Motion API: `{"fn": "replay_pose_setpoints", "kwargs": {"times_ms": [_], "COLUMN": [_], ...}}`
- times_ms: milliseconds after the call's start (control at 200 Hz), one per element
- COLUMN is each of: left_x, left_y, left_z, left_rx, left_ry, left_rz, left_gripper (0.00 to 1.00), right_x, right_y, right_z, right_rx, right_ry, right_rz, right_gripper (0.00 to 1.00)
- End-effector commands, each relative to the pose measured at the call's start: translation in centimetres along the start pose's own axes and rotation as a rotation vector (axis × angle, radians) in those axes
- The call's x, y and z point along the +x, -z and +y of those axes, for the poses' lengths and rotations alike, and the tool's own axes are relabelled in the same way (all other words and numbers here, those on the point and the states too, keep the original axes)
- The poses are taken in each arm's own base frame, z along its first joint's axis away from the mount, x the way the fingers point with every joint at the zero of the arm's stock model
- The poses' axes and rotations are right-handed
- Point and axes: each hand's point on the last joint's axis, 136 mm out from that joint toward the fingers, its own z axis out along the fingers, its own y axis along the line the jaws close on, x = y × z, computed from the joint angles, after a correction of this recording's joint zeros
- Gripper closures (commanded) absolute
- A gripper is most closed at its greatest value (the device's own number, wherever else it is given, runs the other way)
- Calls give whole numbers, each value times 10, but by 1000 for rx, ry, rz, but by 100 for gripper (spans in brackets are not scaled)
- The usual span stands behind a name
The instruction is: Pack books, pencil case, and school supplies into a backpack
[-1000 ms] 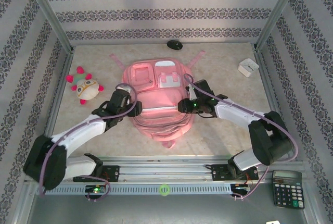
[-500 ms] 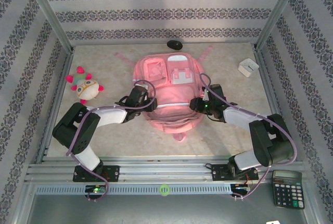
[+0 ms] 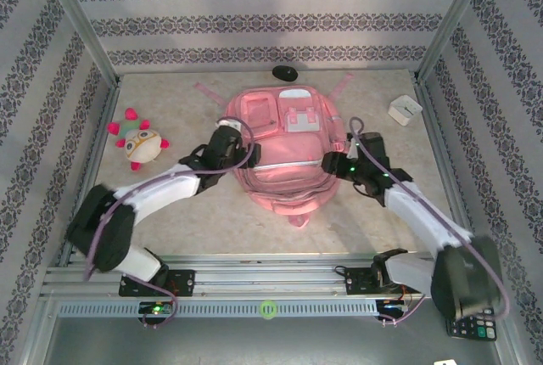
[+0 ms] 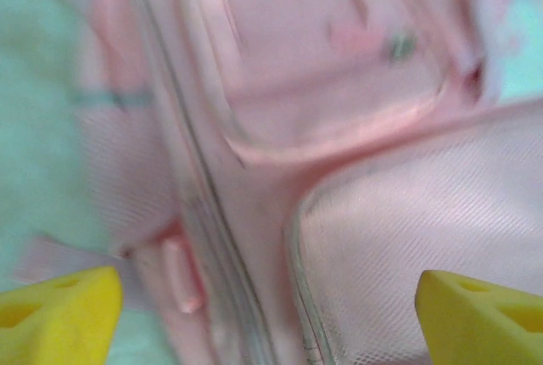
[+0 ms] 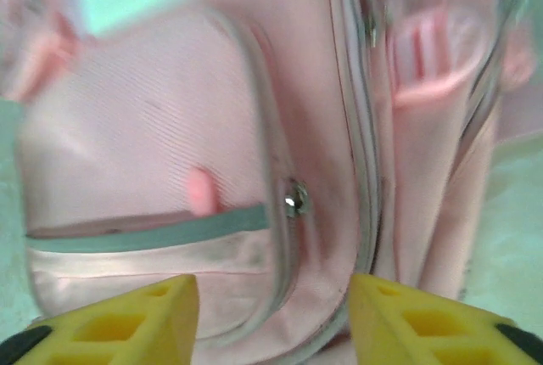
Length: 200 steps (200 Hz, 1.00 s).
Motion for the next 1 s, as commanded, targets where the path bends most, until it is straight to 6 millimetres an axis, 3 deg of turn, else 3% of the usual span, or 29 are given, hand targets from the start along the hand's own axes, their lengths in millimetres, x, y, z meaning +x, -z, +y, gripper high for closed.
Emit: {"fn": "replay_pose_setpoints", "kwargs": {"times_ms": [0,15,30,130,230,400,590,640,819,874,924,964,994], "left_x": [-61,-63,-66,-66,-45,5,40,40,29,27,41,33,38], "left_y": [65,72,78,108,113,88,56,50,22,9,4,3,-1], "left_z": [41,46,51,82,108,135,154,156,159,172,194,199,203], "left_rx": [-209,-232,-252,-359,-439,-466,-388,-376,-280,-261,-256,-199,-178], "left_ry": [-144,-155,-166,-252,-295,-319,-239,-244,-284,-250,-132,-102,-76], "left_rz": [-207,-231,-253,-362,-407,-381,-364,-362,-403,-409,-360,-428,-404], "left_gripper": [1,0,0,1,0,1,1,1,1,1,1,1,1], "right_x": [-36,-40,-44,-60,-64,-53,-29,-31,-53,-60,-62,-61,-61], "right_y": [52,57,61,79,73,49,18,12,-2,-9,-15,-21,-25], "right_z": [-6,-6,-6,-16,-36,-76,-112,-106,-88,-85,-85,-91,-93], "right_rx": [107,111,116,162,220,297,329,300,201,193,200,209,199], "right_ry": [117,134,147,228,307,343,327,359,429,467,501,494,493], "right_rz": [-162,-184,-208,-334,-435,-508,-489,-449,-559,-561,-548,-555,-559], "right_gripper": [27,8,3,2,2,2,2,2,2,2,2,2,2]}}
